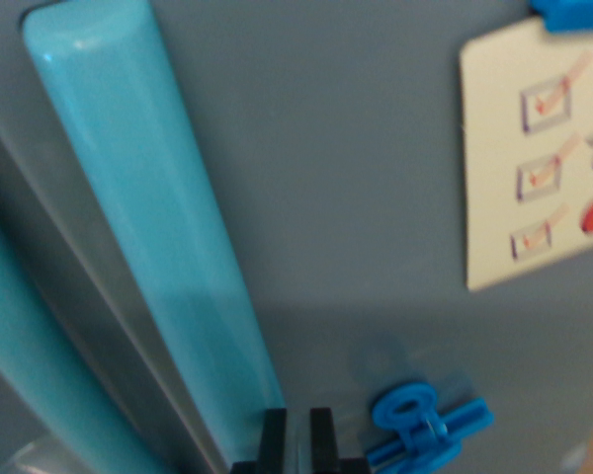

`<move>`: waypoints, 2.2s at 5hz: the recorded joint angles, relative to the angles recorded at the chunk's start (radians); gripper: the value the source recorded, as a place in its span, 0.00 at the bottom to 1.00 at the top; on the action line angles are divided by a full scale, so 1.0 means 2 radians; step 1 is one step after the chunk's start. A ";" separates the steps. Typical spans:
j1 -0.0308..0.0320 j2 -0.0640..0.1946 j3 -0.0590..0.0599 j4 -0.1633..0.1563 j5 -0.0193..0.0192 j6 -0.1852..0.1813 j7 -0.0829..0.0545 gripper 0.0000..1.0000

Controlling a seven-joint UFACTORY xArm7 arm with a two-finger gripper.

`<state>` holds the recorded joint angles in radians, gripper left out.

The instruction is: Close fridge door

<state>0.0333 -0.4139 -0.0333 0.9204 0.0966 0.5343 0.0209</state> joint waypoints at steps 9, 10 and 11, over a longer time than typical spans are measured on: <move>0.0000 0.066 0.009 0.060 0.0000 0.000 0.000 1.00; 0.0000 0.066 0.009 0.060 0.0000 0.000 0.000 1.00; 0.0000 0.066 0.009 0.060 0.0000 0.000 0.000 1.00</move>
<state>0.0333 -0.2820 -0.0146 1.0400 0.0966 0.5341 0.0209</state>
